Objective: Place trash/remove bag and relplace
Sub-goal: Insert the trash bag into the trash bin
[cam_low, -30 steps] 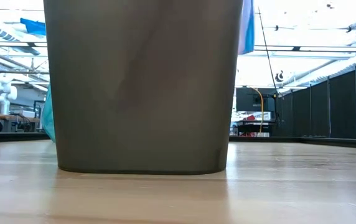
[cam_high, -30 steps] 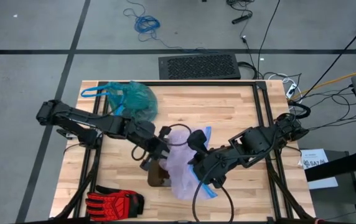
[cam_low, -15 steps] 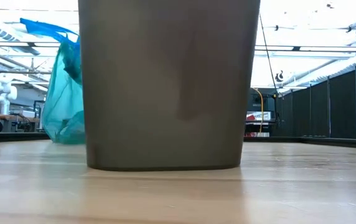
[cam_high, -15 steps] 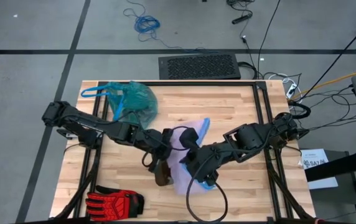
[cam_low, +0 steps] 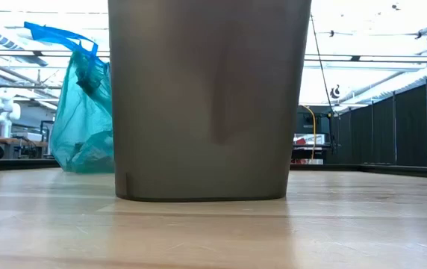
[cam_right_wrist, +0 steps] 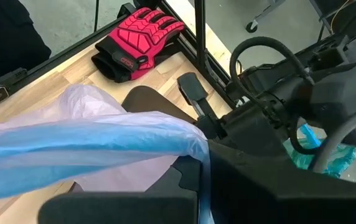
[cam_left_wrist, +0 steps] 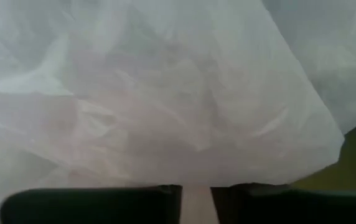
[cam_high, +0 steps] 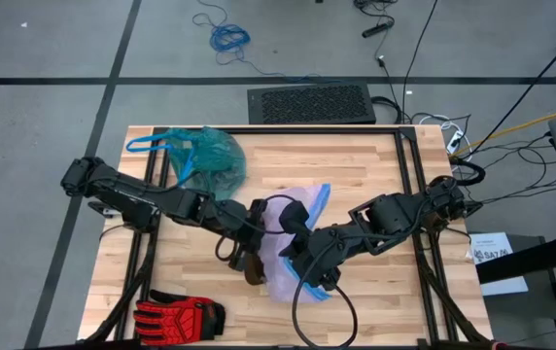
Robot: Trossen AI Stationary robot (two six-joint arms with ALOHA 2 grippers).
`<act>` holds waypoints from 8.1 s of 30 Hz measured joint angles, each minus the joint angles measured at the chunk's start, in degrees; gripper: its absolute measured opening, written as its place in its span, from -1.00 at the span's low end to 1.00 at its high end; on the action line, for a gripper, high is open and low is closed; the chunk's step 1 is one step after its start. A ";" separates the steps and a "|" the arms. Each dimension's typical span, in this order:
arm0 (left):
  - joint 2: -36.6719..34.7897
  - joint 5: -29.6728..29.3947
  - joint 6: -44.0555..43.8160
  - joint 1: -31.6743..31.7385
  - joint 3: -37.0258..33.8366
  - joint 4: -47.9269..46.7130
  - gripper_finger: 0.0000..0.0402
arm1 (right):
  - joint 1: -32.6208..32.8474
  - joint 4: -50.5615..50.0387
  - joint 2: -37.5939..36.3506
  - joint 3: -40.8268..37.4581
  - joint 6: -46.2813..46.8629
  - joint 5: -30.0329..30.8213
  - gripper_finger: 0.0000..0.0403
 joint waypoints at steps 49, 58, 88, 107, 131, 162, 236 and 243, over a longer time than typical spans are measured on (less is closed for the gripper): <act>-13.62 2.28 -1.28 -0.44 0.16 -1.87 -0.01 | 0.00 -3.24 0.18 0.04 3.46 0.00 -1.00; -0.88 0.78 -1.72 1.42 0.13 1.69 -0.36 | 0.03 -3.51 1.81 0.09 3.24 0.04 -1.00; 6.62 1.09 -7.82 -1.22 0.41 -0.65 -1.00 | -0.39 -3.09 3.69 0.02 3.96 -2.94 -1.00; -2.13 1.13 -7.74 -1.84 1.68 -2.36 -0.38 | -0.24 -3.68 3.72 0.00 4.57 -3.06 -1.00; -12.37 -13.93 -9.15 14.07 -0.97 -14.93 -0.42 | 0.52 -3.77 3.72 0.00 5.73 -2.73 -1.00; -8.94 14.67 -10.69 31.73 -11.65 8.98 -1.00 | 0.61 -4.87 3.72 0.00 7.50 -2.80 -1.00; -23.80 2.23 -12.28 3.53 -8.11 -0.71 -1.00 | -11.54 31.54 3.89 -37.73 19.83 -16.41 -1.00; -23.74 -3.62 -17.14 0.38 -13.64 1.20 -1.00 | -11.62 22.82 3.54 -37.70 20.62 -11.56 -1.00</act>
